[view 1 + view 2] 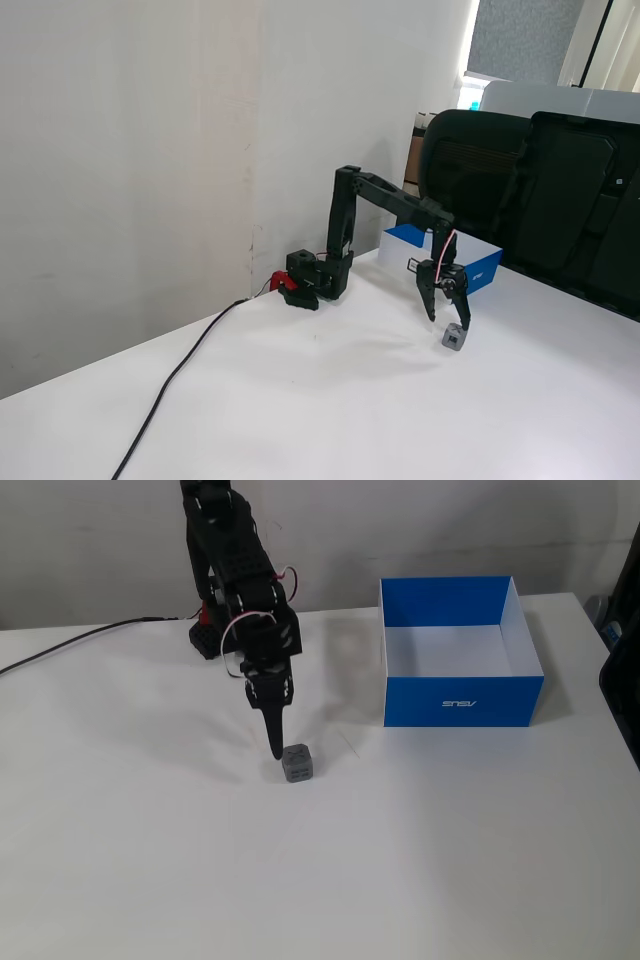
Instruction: Grasp the gray block and put it in the box.
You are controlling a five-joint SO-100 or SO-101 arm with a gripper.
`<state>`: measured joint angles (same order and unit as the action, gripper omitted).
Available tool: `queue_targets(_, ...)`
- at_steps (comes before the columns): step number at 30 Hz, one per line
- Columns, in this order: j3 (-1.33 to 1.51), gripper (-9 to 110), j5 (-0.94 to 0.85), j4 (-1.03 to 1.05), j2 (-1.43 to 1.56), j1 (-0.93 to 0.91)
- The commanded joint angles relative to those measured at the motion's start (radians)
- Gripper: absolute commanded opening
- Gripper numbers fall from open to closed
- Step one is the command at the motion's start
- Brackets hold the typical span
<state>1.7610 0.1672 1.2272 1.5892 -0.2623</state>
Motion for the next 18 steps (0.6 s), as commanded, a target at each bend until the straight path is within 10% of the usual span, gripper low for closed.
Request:
queue_targets(1,-0.084,30,0.006,-0.012,-0.002,-0.005)
queue_targets(18,-0.298,30,0.005,0.069,-0.192,-0.038)
